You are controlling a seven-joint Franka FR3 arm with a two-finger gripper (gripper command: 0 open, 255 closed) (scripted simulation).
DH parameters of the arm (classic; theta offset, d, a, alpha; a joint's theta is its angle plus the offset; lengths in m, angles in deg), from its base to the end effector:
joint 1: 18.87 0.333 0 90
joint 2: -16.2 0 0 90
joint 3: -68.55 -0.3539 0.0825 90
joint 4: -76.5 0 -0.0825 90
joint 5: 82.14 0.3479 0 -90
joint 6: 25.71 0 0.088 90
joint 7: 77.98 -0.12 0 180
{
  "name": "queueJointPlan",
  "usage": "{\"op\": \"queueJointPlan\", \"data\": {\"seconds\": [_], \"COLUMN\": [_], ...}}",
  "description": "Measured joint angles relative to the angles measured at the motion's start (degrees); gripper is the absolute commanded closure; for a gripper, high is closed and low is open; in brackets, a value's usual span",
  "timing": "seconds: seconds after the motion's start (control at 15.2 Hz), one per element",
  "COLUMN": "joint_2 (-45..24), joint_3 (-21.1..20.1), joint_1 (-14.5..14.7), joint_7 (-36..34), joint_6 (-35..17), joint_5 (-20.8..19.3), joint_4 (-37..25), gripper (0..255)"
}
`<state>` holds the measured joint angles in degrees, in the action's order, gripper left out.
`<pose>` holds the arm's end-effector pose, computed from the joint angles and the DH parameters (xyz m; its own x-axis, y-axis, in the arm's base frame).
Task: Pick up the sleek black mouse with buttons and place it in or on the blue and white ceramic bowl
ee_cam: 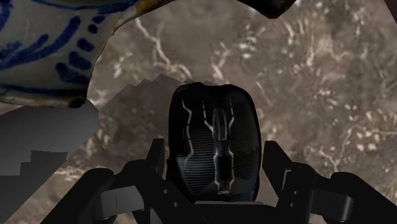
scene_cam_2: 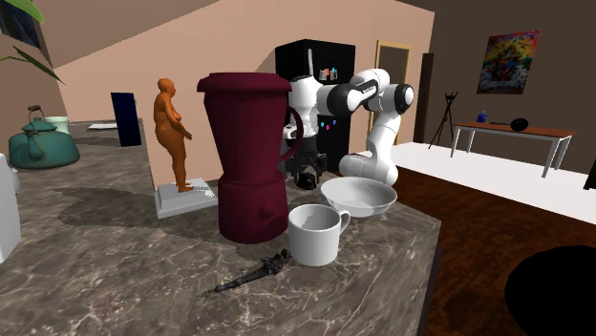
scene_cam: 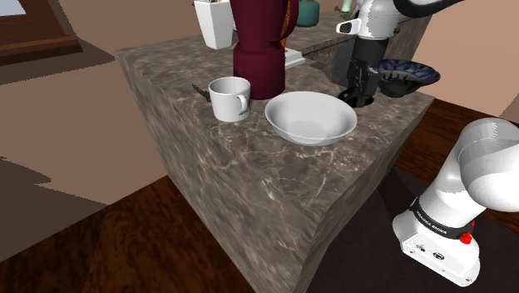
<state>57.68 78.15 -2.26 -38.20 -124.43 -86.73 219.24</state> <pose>0.2703 0.0130 0.5382 0.6404 0.7678 -0.0179 0.7661 -0.6402 -0.0568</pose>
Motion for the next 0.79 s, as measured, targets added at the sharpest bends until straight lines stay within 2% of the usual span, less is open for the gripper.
{"op": "queueJointPlan", "data": {"seconds": [0.4,0.79], "joint_2": [0.00,-0.01], "joint_3": [0.01,-0.41], "joint_1": [0.00,0.17], "joint_7": [0.00,-0.13], "joint_6": [0.01,3.83], "joint_5": [-0.01,0.33], "joint_4": [0.00,-3.83], "gripper": [255,255]}}
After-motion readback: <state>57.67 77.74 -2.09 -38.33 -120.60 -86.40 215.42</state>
